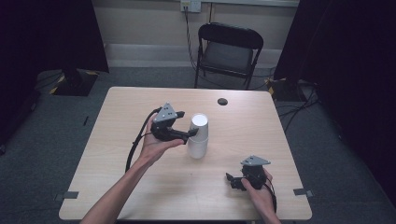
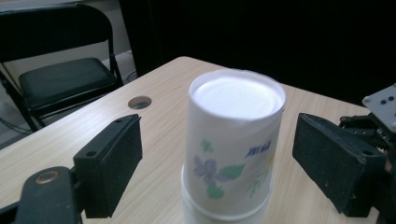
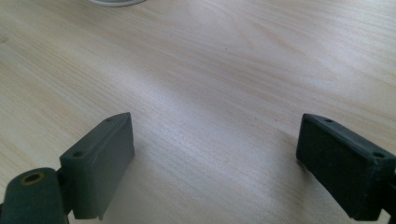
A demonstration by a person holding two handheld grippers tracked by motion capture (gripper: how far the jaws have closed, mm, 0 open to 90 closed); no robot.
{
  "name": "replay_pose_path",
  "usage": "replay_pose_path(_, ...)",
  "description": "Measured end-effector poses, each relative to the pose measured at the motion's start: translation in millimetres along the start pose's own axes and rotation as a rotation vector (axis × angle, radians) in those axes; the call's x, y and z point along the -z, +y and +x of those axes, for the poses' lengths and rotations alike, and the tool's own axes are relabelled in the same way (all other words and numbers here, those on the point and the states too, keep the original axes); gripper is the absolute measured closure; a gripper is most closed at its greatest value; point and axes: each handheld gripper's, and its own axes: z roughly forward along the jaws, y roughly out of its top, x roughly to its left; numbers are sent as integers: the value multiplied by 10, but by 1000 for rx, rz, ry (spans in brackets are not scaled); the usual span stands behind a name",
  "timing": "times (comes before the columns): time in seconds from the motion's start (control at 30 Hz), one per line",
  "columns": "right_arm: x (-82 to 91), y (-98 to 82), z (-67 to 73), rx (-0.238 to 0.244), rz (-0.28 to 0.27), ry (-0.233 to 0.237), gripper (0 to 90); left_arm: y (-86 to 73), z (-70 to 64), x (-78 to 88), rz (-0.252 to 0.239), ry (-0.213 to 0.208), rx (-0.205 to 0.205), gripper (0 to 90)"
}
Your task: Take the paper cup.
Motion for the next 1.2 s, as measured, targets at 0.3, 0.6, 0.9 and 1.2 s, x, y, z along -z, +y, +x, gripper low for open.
replay_pose_path(0.3,0,0,0,0,0,0,108,13,-66,-230,18,-22,4,166)
replay_pose_path(0.6,0,0,0,0,0,0,108,25,-120,-385,16,-24,-2,225)
replay_pose_path(0.9,0,0,0,0,0,0,108,10,-115,-393,23,-11,-25,262)
replay_pose_path(1.2,0,0,0,0,0,0,108,-24,-87,-414,47,-10,-33,310)
